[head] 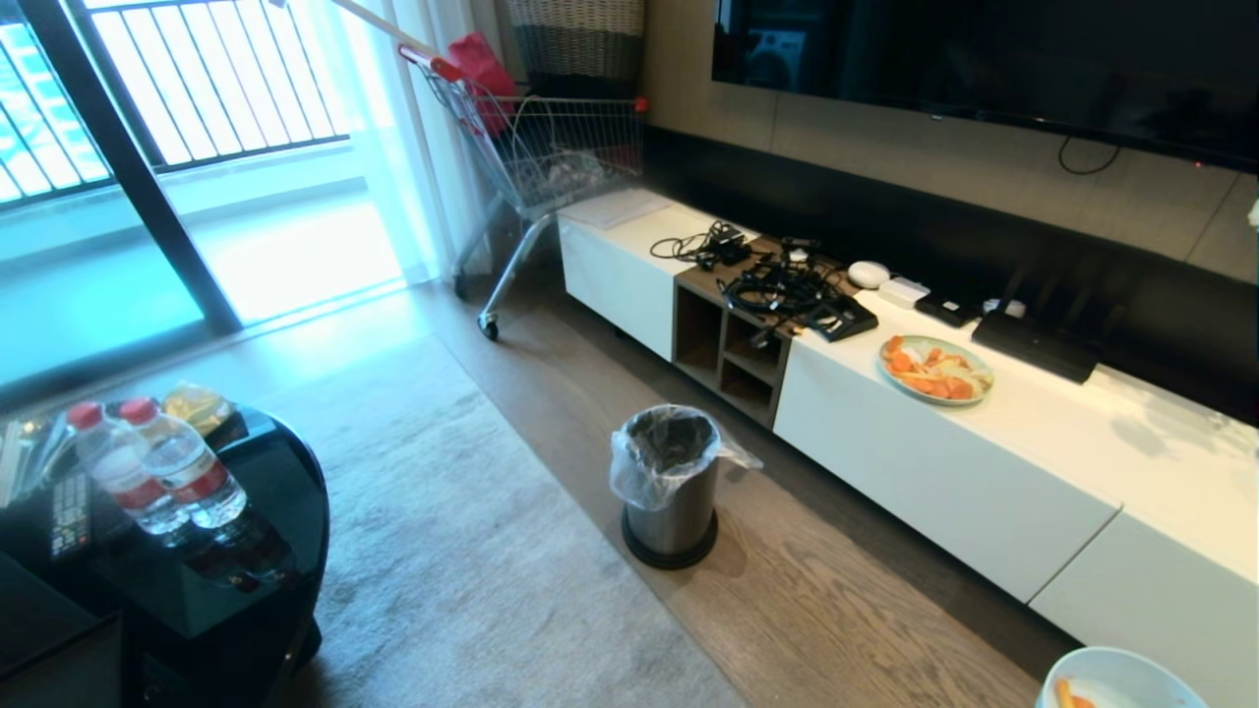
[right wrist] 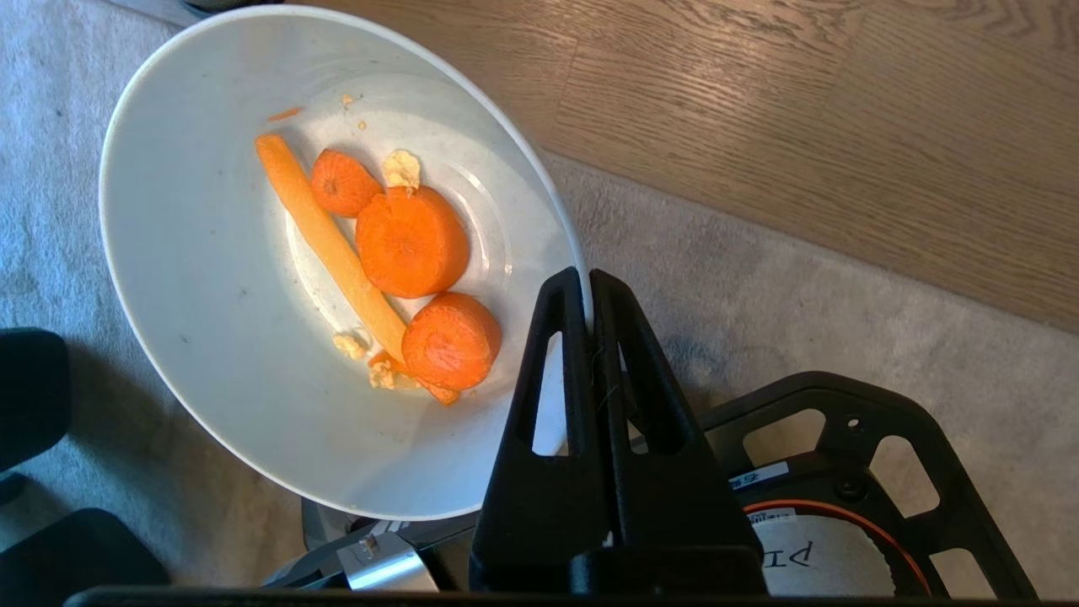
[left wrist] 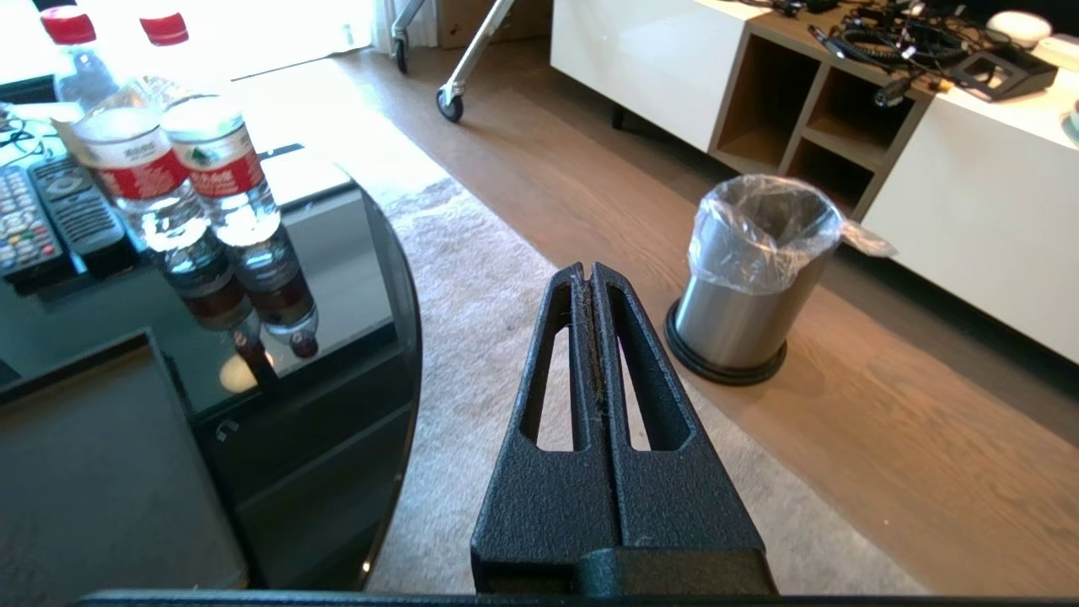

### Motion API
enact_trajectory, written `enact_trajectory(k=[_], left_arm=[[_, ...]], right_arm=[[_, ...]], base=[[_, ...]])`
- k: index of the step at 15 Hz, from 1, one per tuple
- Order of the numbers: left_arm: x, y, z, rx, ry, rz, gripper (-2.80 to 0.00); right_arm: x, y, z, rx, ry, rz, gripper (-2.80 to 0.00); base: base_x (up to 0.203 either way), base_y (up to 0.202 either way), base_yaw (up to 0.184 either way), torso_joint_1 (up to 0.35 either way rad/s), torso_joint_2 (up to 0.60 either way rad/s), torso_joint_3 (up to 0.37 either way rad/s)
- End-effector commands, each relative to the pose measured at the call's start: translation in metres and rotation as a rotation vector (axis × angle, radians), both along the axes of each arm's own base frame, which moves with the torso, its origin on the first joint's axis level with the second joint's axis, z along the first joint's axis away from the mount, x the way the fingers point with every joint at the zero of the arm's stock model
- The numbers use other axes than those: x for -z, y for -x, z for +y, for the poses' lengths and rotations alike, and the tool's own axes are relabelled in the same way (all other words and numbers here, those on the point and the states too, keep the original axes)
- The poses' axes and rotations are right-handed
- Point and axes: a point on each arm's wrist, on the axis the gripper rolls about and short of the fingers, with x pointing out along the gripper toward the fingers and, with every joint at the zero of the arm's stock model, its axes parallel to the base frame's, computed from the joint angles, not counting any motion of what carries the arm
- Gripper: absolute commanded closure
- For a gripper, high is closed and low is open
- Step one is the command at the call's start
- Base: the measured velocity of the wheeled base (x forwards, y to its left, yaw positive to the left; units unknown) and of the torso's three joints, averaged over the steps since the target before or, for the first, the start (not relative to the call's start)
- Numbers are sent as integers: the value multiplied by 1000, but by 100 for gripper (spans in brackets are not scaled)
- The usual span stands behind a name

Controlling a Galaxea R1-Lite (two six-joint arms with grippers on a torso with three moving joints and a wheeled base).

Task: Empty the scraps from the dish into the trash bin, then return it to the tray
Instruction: Move the bowl over the trash can

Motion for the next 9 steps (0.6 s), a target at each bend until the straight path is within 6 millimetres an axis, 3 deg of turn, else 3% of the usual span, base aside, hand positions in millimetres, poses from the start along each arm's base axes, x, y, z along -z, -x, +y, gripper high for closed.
enact_trajectory(k=[1,9], left_arm=[[0,0,0,0,1,-1,0],[0,0,0,0,1,-1,0]], right_arm=[[0,0,0,2,-3,-2,0],[-1,3,0,6,-4,-16,0]], base=[[188,0,0,-2,-1,2],[184,0,2,2,0,1]])
